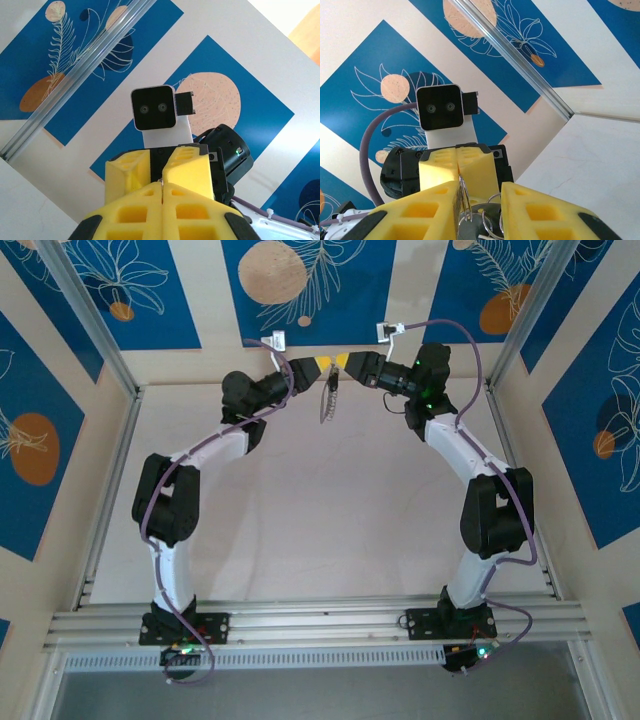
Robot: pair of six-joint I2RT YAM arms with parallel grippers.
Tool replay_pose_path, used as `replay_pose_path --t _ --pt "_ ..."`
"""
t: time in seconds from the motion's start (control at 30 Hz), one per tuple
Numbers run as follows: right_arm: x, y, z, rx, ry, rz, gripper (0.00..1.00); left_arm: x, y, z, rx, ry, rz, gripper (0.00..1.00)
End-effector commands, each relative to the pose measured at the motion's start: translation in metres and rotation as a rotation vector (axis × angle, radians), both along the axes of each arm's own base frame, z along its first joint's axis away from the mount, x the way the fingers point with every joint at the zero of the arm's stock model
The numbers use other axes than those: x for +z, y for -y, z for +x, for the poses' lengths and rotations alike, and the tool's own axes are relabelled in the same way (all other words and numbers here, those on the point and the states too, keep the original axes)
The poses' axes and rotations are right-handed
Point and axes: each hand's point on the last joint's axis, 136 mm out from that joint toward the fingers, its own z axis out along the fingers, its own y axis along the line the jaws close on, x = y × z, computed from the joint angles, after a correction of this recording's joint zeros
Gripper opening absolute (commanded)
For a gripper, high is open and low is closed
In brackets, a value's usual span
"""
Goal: Put the keys on the keyring
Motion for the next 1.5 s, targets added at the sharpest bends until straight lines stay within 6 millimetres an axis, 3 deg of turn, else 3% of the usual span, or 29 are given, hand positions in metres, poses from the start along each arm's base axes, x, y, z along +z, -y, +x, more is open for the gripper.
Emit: replay_pose_path --t 0.0,0.1,0.3,0.5,0.7,0.83,1.17,1.47 --pt "0.009 -0.005 -0.002 0.02 0.023 -0.003 0.26 0.028 0.005 -0.017 -0.027 0.107 -0.024 0.0" --pt "0.01 -0.005 -0.002 0.027 0.025 -0.007 0.21 0.028 0.006 -0.018 -0.03 0.108 -0.022 0.0" --pt "0.011 -0.005 -0.005 0.036 0.032 -0.019 0.0 0.03 0.008 -0.019 -0.033 0.111 -0.02 0.0" --pt "0.01 0.001 -0.012 0.052 0.055 -0.065 0.0 0.036 0.011 -0.027 -0.062 0.152 0.013 0.0" --pt "-0.002 0.003 -0.029 0.116 0.097 -0.194 0.0 0.037 0.003 -0.036 -0.09 0.231 0.113 0.26" --pt "-0.014 0.005 -0.039 0.146 0.122 -0.281 0.0 0.028 -0.004 -0.039 -0.126 0.252 0.187 0.34" --pt "-0.028 0.011 -0.049 0.155 0.159 -0.421 0.0 0.005 -0.017 -0.045 -0.158 0.287 0.331 0.38" --pt "-0.028 0.009 -0.054 0.19 0.177 -0.434 0.0 -0.033 -0.021 -0.052 -0.164 0.302 0.528 0.4"
